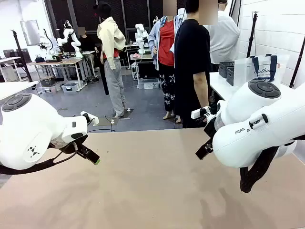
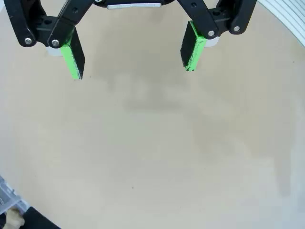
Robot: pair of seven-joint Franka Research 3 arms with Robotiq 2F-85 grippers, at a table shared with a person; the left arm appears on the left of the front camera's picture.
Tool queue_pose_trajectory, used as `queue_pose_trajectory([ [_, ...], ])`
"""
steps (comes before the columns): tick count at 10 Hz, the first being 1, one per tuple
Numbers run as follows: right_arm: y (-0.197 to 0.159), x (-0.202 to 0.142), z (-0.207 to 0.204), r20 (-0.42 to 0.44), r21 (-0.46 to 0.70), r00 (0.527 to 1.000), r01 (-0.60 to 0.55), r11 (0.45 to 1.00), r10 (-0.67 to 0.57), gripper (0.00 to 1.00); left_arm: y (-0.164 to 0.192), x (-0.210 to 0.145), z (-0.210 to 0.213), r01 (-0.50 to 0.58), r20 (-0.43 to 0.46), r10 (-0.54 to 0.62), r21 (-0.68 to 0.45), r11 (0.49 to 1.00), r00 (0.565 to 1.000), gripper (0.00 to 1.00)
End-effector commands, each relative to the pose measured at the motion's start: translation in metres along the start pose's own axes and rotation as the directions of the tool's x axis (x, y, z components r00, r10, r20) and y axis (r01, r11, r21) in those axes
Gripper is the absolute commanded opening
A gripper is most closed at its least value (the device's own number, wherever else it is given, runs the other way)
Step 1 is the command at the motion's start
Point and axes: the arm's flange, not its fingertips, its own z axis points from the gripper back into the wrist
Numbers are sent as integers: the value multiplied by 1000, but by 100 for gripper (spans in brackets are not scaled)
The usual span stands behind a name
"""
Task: Transfer purchased items from the store into the shopping bag.
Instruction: Open the Reusable shopping bag in the center of the table.
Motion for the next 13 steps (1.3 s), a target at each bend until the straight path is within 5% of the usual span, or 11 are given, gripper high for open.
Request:
queue_pose_trajectory([
  [1, 0, 0, 0, 0, 0, 1000, 0, 1000, 0, 100, 0, 0, 0, 0, 0, 0, 0, 1000, 1000, 100],
  [13, 0, 0, 0, 0, 0, 1000, 0, 1000, 0, 100, 0, 0, 0, 0, 0, 0, 0, 1000, 1000, 100],
])
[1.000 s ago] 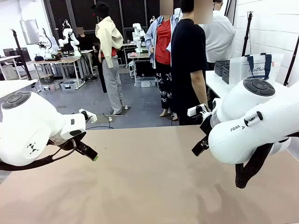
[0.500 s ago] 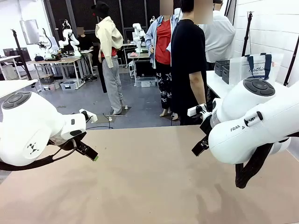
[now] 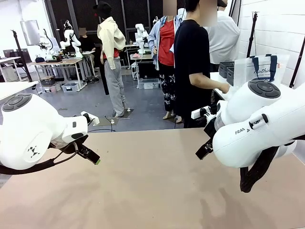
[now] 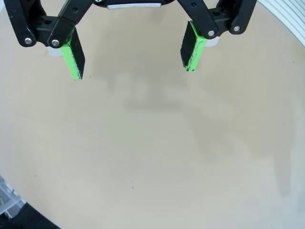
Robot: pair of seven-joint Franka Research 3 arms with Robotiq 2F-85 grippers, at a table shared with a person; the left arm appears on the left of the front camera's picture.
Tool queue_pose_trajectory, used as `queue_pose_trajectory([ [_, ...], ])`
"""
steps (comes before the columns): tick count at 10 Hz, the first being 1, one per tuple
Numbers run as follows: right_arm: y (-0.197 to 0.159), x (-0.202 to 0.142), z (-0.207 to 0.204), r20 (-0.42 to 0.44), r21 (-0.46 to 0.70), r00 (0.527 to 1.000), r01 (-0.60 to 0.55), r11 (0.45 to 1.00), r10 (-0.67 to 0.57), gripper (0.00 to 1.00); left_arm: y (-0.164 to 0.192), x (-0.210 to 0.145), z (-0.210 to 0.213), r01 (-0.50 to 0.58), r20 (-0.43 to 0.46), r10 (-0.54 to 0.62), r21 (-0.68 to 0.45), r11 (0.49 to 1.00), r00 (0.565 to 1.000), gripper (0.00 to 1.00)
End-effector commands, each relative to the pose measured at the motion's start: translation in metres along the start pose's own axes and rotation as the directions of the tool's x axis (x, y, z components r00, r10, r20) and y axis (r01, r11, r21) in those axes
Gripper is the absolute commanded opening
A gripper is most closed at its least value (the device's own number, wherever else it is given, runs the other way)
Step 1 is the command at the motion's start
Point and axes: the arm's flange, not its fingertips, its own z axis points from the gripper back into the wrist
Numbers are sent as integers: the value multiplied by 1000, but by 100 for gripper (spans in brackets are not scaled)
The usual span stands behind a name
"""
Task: Transfer purchased items from the store into the shopping bag.
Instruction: Open the Reusable shopping bag in the center of the table.
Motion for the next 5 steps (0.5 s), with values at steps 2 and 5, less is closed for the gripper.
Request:
queue_pose_trajectory([
  [2, 0, 0, 0, 0, 0, 1000, -1, 1000, 1, 100, 1, 0, 0, -2, 0, 2, 1, 1000, 1000, 100],
  [5, 0, 0, 0, 0, 0, 1000, -1, 1000, 1, 100, 1, 0, 0, -2, 0, 2, 1, 1000, 1000, 100],
])
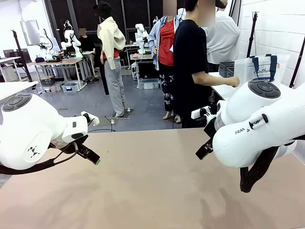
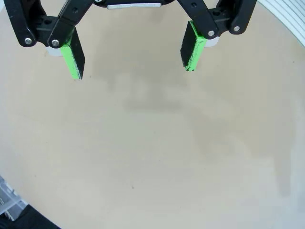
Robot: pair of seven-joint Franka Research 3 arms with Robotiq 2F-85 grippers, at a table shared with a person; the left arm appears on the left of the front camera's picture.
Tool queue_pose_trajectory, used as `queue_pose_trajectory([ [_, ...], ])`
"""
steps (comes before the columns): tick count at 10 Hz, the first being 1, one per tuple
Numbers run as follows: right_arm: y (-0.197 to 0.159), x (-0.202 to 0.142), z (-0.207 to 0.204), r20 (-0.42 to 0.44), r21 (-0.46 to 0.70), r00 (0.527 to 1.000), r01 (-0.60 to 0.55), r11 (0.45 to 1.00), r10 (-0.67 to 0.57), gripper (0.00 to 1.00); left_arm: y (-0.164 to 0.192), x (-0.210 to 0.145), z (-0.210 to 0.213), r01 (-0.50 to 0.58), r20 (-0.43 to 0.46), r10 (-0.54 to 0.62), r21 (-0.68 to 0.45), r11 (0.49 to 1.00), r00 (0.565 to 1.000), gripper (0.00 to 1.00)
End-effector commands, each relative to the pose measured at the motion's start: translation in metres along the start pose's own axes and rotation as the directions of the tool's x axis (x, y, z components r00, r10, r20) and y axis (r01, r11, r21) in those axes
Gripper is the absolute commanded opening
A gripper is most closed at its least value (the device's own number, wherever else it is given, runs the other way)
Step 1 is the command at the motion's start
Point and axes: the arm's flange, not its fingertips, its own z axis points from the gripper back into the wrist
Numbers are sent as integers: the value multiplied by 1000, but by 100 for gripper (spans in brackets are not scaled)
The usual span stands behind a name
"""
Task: Transfer purchased items from the store into the shopping bag.
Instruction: Open the Reusable shopping bag in the center of the table.
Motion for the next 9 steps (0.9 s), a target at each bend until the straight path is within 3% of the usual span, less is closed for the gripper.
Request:
queue_pose_trajectory([
  [1, 0, 0, 0, 0, 0, 1000, -1, 1000, 1, 100, 1, 0, 0, -2, 0, 2, 1, 1000, 1000, 100],
  [9, 0, 0, 0, 0, 0, 1000, -1, 1000, 1, 100, 1, 0, 0, -2, 0, 2, 1, 1000, 1000, 100],
])
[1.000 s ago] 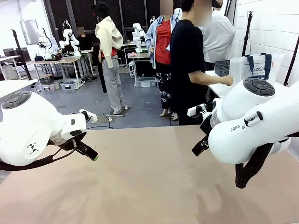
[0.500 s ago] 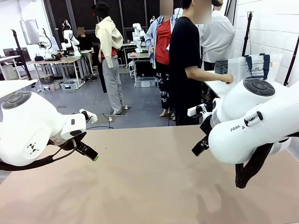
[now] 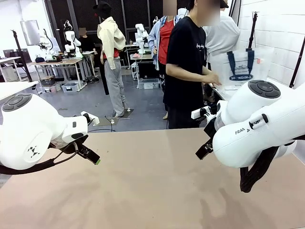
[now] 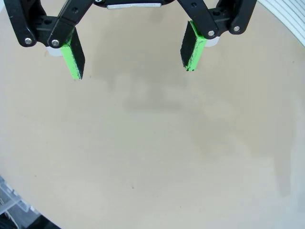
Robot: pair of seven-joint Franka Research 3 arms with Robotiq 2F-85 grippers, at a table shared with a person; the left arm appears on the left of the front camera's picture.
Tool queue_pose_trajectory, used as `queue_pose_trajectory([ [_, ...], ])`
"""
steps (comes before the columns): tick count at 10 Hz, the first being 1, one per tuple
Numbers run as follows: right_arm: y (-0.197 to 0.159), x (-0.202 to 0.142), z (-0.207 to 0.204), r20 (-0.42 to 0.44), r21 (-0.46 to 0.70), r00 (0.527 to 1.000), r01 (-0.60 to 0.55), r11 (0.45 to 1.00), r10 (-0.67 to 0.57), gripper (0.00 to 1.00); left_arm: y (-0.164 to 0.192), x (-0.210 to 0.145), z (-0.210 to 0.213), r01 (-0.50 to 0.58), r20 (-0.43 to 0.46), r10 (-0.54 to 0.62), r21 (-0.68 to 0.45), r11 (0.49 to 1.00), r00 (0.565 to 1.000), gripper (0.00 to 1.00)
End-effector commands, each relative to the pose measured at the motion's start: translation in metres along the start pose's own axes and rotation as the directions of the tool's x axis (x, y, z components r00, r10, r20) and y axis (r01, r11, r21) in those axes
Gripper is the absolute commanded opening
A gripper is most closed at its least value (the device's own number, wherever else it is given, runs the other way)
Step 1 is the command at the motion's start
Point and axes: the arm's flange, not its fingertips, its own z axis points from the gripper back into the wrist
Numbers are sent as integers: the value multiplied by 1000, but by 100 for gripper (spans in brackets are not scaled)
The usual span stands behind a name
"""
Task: Transfer purchased items from the store into the shopping bag.
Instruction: Open the Reusable shopping bag in the center of the table.
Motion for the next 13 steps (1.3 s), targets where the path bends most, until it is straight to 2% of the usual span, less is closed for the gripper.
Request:
queue_pose_trajectory([
  [1, 0, 0, 0, 0, 0, 1000, -1, 1000, 1, 100, 1, 0, 0, -2, 0, 2, 1, 1000, 1000, 100],
  [13, 0, 0, 0, 0, 0, 1000, -1, 1000, 1, 100, 1, 0, 0, -2, 0, 2, 1, 1000, 1000, 100],
])
